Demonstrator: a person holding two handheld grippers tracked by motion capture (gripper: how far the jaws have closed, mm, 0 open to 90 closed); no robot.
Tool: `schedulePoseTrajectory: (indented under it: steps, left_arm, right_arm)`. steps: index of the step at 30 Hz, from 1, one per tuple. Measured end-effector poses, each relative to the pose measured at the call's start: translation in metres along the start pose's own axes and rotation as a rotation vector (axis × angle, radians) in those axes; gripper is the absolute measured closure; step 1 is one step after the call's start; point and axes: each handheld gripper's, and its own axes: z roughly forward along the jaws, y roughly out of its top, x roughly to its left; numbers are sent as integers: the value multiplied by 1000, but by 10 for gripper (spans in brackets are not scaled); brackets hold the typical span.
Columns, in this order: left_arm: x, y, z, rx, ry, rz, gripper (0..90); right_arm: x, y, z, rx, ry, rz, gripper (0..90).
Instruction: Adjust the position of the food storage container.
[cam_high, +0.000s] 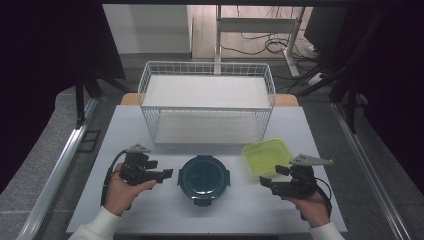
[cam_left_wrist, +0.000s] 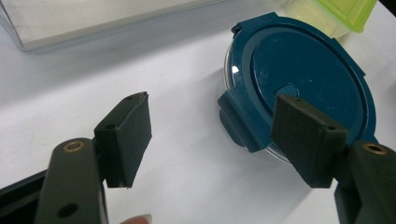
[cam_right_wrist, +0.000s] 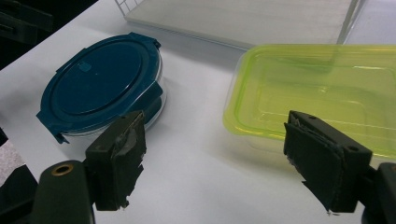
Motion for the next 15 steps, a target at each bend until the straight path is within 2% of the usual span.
schedulePoseTrajectory:
  steps: [15]
  left_arm:
    - [2,-2,-2,0,-24,-40,208]
  right_arm:
    - [12,5,9,24,37,20,190]
